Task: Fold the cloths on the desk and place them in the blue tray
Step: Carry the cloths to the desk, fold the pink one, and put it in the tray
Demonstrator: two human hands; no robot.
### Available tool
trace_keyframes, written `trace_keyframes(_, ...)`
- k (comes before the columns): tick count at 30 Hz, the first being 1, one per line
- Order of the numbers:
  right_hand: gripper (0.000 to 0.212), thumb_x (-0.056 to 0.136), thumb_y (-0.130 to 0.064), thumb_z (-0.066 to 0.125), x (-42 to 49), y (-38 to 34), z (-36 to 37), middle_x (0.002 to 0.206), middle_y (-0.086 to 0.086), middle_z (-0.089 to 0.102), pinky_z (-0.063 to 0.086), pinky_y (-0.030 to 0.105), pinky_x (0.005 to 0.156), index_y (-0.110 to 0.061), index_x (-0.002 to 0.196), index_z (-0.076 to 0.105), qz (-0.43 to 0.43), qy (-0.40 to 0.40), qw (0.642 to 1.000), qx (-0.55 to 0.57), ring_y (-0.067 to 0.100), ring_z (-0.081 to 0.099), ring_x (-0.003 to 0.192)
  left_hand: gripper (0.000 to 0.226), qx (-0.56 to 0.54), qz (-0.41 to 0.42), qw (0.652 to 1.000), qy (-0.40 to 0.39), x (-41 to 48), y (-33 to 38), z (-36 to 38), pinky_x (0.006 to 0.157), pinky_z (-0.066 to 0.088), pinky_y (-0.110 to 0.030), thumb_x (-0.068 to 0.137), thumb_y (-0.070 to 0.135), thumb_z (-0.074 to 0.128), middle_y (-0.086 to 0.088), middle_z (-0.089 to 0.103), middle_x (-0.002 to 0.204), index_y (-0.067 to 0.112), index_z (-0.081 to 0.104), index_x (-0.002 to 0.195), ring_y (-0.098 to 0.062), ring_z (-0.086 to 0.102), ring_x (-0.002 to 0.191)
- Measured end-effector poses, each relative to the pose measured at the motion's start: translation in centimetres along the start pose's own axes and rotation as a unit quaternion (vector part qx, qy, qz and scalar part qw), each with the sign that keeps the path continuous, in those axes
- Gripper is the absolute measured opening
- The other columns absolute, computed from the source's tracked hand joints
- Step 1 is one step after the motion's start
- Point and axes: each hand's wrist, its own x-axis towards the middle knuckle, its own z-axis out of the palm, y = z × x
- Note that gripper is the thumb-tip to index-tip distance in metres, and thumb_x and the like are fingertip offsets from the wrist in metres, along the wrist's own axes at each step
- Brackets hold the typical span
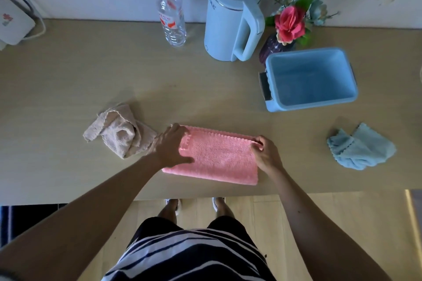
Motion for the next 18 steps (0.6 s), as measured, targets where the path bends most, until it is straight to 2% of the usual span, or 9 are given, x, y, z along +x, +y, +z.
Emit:
trace_keyframes(2, 0.016, 0.098, -0.017, 0.055, 0.1, -0.2, 0.0, 0.094, 0.002, 0.066, 0.036, 0.017, 0.055, -0.007, 0.104, 0.066, 0.0, -0.003, 1.0, -0.005, 0.016, 0.058, 0.076, 0.064, 0.06, 0.002, 0.998, 0.007, -0.2, -0.6, 0.7, 0.089, 0.053, -0.044, 0.066, 0.039, 0.084, -0.002, 0.054, 0.122, 0.018, 0.057, 0.121, -0.022, 0.054, 0.107)
trace_keyframes(4, 0.015, 0.098, -0.018, 0.054, 0.4, -0.2, -0.1, 0.089, 0.002, 0.065, 0.036, 0.022, 0.054, -0.006, 0.099, 0.064, -0.001, -0.006, 1.0, -0.002, 0.017, 0.057, 0.074, 0.033, 0.039, -0.006, 0.997, 0.065, -0.1, -0.9, 1.0, 0.085, 0.056, -0.046, 0.082, 0.017, 0.074, -0.005, 0.061, 0.117, 0.015, 0.062, 0.113, -0.024, 0.06, 0.102)
trace_keyframes(6, 0.015, 0.1, -0.019, 0.052, 0.5, -0.2, -0.1, 0.085, 0.002, 0.062, 0.036, 0.023, 0.052, -0.007, 0.093, 0.059, -0.002, 0.0, 1.0, -0.007, 0.016, 0.054, 0.068, 0.015, -0.007, -0.031, 0.994, 0.109, 0.2, -0.7, 1.0, 0.077, 0.059, -0.044, 0.092, 0.01, 0.063, -0.009, 0.07, 0.107, 0.012, 0.067, 0.106, -0.025, 0.067, 0.089)
trace_keyframes(9, 0.014, 0.103, -0.022, 0.048, 0.8, -0.1, 0.0, 0.084, -0.002, 0.057, 0.035, 0.026, 0.051, -0.012, 0.093, 0.051, 0.006, 0.015, 1.0, -0.022, 0.007, 0.048, 0.062, 0.016, -0.084, -0.103, 0.981, 0.142, 0.5, -0.1, 0.5, 0.052, 0.051, -0.028, 0.097, 0.009, 0.053, -0.014, 0.073, 0.082, 0.007, 0.069, 0.095, -0.024, 0.063, 0.061)
trace_keyframes(11, 0.014, 0.104, -0.023, 0.046, 1.0, -0.1, 0.3, 0.084, -0.002, 0.056, 0.034, 0.025, 0.051, -0.013, 0.095, 0.049, 0.014, 0.021, 0.999, -0.026, 0.006, 0.047, 0.06, 0.022, -0.11, -0.132, 0.974, 0.15, 0.7, 0.6, 0.0, 0.047, 0.04, -0.024, 0.099, 0.01, 0.049, -0.015, 0.07, 0.075, 0.005, 0.066, 0.087, -0.023, 0.058, 0.057)
trace_keyframes(13, 0.015, 0.104, -0.024, 0.046, 1.1, -0.1, 0.5, 0.086, -0.001, 0.058, 0.037, 0.025, 0.051, -0.011, 0.099, 0.051, 0.022, 0.027, 0.999, -0.025, 0.008, 0.049, 0.06, 0.023, -0.14, -0.148, 0.969, 0.14, 0.8, 0.8, 0.0, 0.05, 0.039, -0.024, 0.1, 0.024, 0.054, -0.006, 0.067, 0.075, 0.006, 0.062, 0.088, -0.02, 0.056, 0.059)
trace_keyframes(15, 0.015, 0.105, -0.024, 0.045, 1.2, -0.3, 0.8, 0.086, 0.001, 0.06, 0.039, 0.027, 0.053, -0.012, 0.099, 0.05, 0.028, 0.032, 0.999, -0.019, 0.011, 0.052, 0.062, 0.037, -0.158, -0.144, 0.971, 0.108, 0.6, 1.0, 0.0, 0.056, 0.044, -0.023, 0.09, 0.046, 0.065, 0.003, 0.063, 0.081, 0.01, 0.061, 0.1, -0.014, 0.058, 0.065)
trace_keyframes(16, 0.014, 0.105, -0.025, 0.045, 1.2, -0.3, 0.9, 0.086, 0.003, 0.061, 0.04, 0.029, 0.054, -0.013, 0.098, 0.05, 0.032, 0.036, 0.999, -0.014, 0.013, 0.053, 0.062, 0.044, -0.142, -0.132, 0.977, 0.093, 0.6, 0.8, 0.2, 0.063, 0.049, -0.025, 0.086, 0.046, 0.07, 0.003, 0.065, 0.087, 0.009, 0.061, 0.107, -0.016, 0.061, 0.071)
trace_keyframes(18, 0.015, 0.105, -0.025, 0.044, 1.3, -0.2, 1.1, 0.087, 0.005, 0.063, 0.04, 0.032, 0.056, -0.014, 0.097, 0.049, 0.037, 0.042, 0.998, -0.011, 0.018, 0.055, 0.065, 0.034, -0.096, -0.125, 0.983, 0.096, 0.6, 0.3, 0.5, 0.07, 0.051, -0.031, 0.087, 0.022, 0.072, -0.008, 0.071, 0.1, 0.004, 0.061, 0.114, -0.028, 0.068, 0.085)
